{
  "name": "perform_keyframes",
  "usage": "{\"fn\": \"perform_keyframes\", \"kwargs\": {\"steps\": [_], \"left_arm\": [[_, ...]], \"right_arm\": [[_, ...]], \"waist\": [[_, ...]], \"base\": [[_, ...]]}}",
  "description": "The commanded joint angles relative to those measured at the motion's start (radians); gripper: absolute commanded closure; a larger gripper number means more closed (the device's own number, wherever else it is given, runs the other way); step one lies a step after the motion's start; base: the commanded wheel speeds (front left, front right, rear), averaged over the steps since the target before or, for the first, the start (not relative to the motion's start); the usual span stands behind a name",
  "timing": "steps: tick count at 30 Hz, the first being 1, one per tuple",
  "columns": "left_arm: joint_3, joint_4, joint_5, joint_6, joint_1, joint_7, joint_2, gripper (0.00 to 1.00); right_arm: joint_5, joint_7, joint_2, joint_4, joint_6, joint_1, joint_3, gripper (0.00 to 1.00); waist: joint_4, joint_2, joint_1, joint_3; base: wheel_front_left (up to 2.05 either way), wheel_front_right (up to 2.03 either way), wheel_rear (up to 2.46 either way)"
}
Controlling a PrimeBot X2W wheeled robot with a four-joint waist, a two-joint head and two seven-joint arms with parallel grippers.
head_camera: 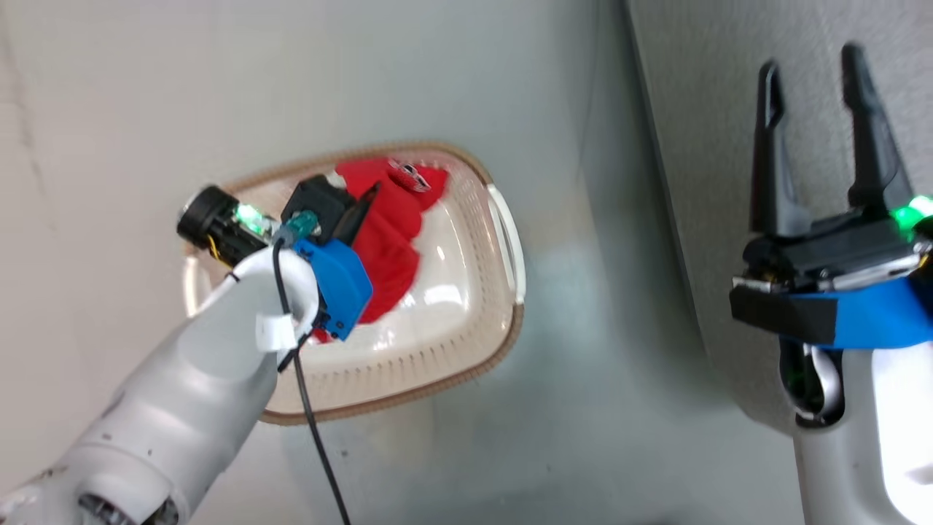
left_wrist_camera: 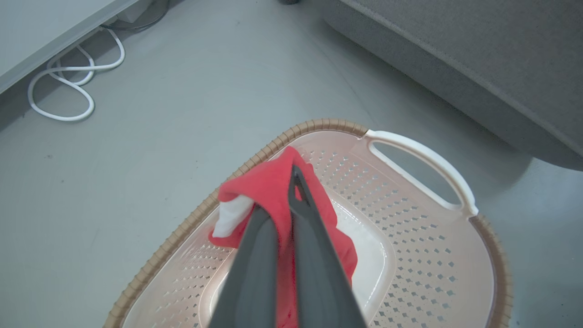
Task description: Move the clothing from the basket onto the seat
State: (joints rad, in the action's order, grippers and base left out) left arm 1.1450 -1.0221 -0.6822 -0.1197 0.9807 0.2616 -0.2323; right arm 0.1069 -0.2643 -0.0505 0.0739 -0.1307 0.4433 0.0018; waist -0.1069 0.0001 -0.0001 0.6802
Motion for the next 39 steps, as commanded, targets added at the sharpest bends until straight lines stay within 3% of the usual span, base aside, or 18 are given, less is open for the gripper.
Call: {"fn": "perform_keyframes", "kwargs": {"steps": [1, 9, 17, 30, 39], "left_arm": [[-0.020, 0.018, 0.005, 0.006, -0.020, 0.005, -0.008, 1.00], [-0.184, 0.176, 0.079, 0.014, -0.133, 0.005, -0.030, 1.00], [-0.320, 0.300, 0.167, 0.009, -0.243, 0.005, -0.009, 1.00], [-0.421, 0.421, 0.240, -0.002, -0.349, 0.005, 0.035, 1.00], [-0.432, 0.492, 0.265, -0.006, -0.344, 0.005, 0.053, 1.00]], "right_arm": [[-0.005, 0.000, 0.000, -0.008, 0.000, -0.020, -0.004, 0.00], [0.000, 0.000, 0.000, -0.057, 0.000, -0.103, 0.002, 0.00], [0.023, 0.000, 0.000, -0.098, 0.000, -0.198, 0.016, 0.00], [0.049, 0.000, 0.000, -0.133, 0.000, -0.321, 0.024, 0.00], [0.064, 0.000, 0.000, -0.137, 0.000, -0.375, 0.021, 0.00]], "waist": [[0.036, -0.0001, 0.0001, -0.086], [0.062, -0.0001, 0.0001, -0.256], [0.076, -0.0001, 0.0001, -0.421], [0.105, -0.0001, 0.0001, -0.615], [0.130, -0.0001, 0.0001, -0.673]], "base": [[0.00, 0.00, 0.00], [0.00, 0.00, 0.00], [0.00, 0.00, 0.00], [0.00, 0.00, 0.00], [0.00, 0.00, 0.00]]}}
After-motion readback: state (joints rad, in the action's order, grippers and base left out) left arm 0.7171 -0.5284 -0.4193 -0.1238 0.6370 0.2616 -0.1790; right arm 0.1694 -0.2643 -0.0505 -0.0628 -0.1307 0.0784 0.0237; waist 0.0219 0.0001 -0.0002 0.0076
